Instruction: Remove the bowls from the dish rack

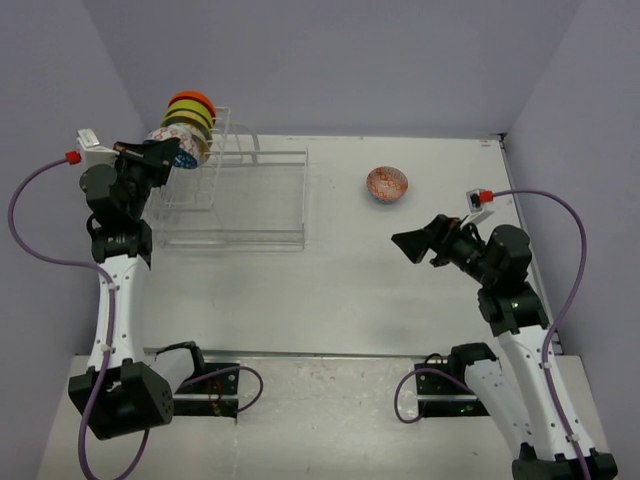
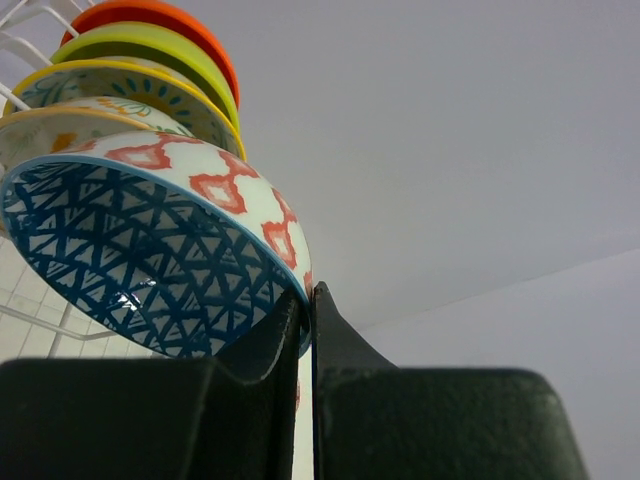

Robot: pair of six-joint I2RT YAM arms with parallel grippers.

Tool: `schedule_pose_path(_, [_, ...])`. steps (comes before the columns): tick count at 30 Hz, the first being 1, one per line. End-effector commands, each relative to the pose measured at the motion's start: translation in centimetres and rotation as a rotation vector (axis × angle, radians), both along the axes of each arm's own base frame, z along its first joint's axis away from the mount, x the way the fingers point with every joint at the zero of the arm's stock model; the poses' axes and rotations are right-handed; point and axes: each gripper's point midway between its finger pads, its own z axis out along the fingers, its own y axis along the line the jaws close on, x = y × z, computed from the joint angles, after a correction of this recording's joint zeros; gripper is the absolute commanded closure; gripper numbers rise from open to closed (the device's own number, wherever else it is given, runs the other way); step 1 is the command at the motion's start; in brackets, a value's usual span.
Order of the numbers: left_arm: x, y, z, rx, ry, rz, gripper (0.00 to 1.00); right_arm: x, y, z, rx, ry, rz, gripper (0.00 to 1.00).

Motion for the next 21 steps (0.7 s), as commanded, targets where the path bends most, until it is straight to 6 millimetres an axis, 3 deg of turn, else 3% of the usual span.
schedule_pose_path(1, [-1.3,-0.6,4.3,0.082,-0.175,-0.03,1.0,0.1,0.4,1.5,0.009,-0.051,0.029,0.01])
schedule_pose_path(7, [-2.5,-1.7,5.9,0.181,-0.234,-0.073,1.0,0.4,0.5,1.9,0.005,-0.056,0.038,0.01])
schedule_pose_path(13, [-5.0,-2.3,8.2,0.344,-0.317,-0.061,1.0,0.9,0.8,3.1,0.009,-0.068,0.053,0.01])
schedule_pose_path(21, [-7.3,-4.7,9.0,0.492,-0.394,-0.181,1.0,1.1,0.8,3.8,0.011,-0.076,0.05,0.01])
